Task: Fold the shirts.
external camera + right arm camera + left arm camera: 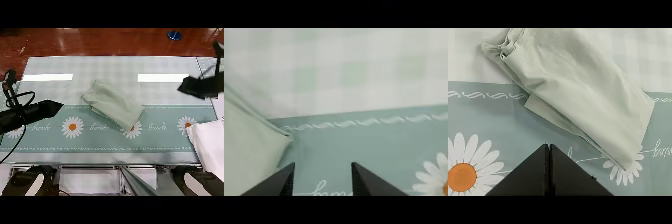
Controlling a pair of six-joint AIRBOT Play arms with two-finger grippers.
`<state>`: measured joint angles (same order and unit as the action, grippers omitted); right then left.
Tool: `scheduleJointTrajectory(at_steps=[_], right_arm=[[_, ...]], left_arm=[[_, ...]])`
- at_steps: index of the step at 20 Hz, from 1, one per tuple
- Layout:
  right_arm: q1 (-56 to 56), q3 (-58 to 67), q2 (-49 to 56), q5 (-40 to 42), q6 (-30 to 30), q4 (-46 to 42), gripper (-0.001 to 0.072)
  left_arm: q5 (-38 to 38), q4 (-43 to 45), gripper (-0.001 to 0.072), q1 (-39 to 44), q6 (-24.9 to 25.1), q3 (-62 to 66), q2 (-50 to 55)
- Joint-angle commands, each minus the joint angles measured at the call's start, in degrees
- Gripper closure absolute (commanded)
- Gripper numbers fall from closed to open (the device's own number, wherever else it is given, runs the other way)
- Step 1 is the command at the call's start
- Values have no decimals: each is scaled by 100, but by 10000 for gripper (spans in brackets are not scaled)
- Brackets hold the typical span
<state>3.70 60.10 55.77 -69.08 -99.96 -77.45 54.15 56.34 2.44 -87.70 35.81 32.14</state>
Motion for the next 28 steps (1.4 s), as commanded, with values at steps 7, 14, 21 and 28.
scheduleJointTrajectory(at_steps=[7, 14, 21, 28], right_arm=[[-686, -3762, 254, 2645, 1329, 4151, 302], [-1386, -2859, 2277, 2341, 2977, 6164, 303], [-1952, -772, 3032, 1823, 3023, 5307, 691], [-1659, 2371, 2651, 531, 1657, 3523, 691]], left_arm=[[-13, 0, 690, -2, -4, -4, 4], [4, 0, 690, -2, -4, -4, 4], [4, 0, 690, -2, -4, -4, 4], [-61, -433, 690, 11, 4, -4, 2]])
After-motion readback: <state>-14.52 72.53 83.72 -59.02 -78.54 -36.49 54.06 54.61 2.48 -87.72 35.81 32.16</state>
